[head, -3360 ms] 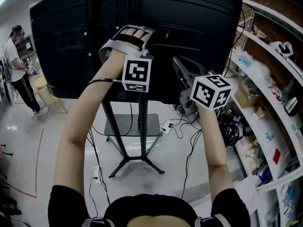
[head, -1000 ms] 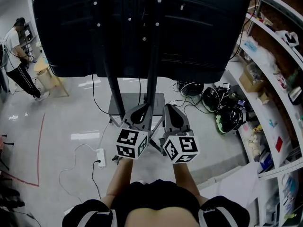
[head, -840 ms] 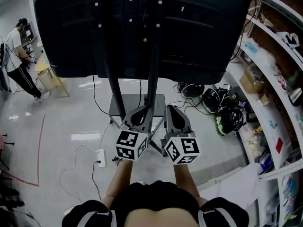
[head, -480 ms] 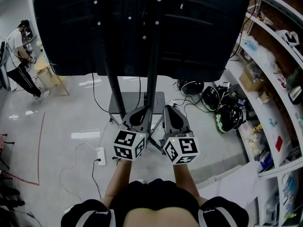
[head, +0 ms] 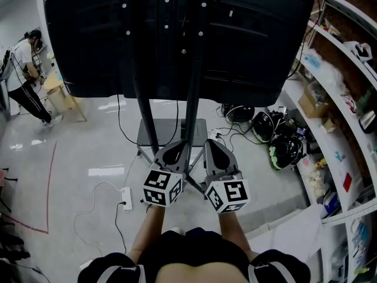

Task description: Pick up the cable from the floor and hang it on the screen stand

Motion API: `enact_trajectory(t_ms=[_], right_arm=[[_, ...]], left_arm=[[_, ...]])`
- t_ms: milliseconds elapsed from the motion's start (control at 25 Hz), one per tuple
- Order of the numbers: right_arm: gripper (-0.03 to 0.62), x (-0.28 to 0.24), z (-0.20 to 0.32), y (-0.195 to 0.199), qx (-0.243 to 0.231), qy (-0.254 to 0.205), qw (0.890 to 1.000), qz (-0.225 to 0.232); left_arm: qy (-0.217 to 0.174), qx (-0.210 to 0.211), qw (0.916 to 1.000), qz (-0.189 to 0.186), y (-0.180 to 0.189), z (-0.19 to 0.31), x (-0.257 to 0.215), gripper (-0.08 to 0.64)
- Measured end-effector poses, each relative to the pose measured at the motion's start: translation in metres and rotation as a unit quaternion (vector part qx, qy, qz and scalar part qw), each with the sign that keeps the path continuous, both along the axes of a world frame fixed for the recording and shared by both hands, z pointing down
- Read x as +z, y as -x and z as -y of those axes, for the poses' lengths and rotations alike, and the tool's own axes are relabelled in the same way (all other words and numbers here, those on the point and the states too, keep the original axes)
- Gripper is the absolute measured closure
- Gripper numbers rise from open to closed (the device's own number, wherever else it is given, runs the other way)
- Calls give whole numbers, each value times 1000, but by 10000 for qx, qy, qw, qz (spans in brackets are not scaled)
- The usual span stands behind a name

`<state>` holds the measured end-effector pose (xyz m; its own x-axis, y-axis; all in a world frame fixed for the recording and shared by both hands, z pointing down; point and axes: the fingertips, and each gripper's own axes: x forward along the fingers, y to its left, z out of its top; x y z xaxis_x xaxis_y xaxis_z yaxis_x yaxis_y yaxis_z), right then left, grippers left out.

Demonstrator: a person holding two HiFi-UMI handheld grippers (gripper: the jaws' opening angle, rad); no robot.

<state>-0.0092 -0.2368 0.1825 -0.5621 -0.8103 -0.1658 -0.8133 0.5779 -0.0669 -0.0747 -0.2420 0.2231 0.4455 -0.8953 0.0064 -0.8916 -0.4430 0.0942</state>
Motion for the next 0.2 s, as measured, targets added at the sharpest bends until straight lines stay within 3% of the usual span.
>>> enact_trajectory(t_ms=[200], right_arm=[[569, 5, -1, 6, -51, 75, 10000, -37]], left_arm=[[34, 21, 9999, -122, 4, -2, 1, 552]])
